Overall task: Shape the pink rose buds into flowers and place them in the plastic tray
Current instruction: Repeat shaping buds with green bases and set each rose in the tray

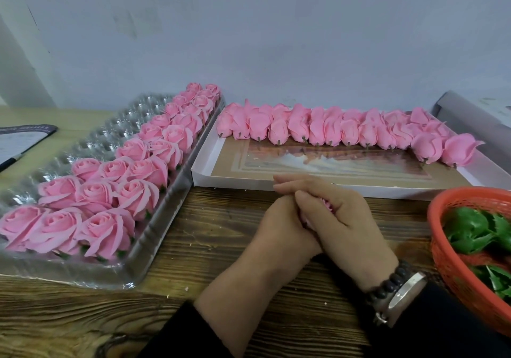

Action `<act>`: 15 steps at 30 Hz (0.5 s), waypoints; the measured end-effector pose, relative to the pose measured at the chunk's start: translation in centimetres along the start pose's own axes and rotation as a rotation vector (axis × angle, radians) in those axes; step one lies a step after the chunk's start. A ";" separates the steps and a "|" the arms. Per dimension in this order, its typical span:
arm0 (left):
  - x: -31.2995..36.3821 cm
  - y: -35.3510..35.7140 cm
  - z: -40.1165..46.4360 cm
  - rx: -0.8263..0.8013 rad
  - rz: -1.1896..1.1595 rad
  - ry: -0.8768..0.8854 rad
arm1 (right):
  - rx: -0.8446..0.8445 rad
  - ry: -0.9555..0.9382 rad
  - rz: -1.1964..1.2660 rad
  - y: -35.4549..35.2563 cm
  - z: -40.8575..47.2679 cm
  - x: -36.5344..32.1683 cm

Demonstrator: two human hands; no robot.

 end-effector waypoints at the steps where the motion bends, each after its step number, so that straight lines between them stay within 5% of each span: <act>1: -0.1 -0.1 0.0 -0.061 0.018 -0.028 | -0.072 0.003 -0.012 0.1 -0.1 0.0; 6: -0.1 -0.7 -0.4 -0.171 0.017 -0.082 | -0.168 0.032 -0.011 0.1 -0.6 0.1; 15: 0.0 -1.6 0.3 0.116 -0.030 0.088 | 0.028 0.030 0.054 0.1 -0.4 0.7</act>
Point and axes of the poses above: each hand's wrist, its own z-axis towards the middle knuckle, its own y-axis out of the palm, x = y × z, the point moved 4 cm from there along z, towards the middle knuckle, and after that the axes turned 13 degrees about x, right-handed, at the moved point
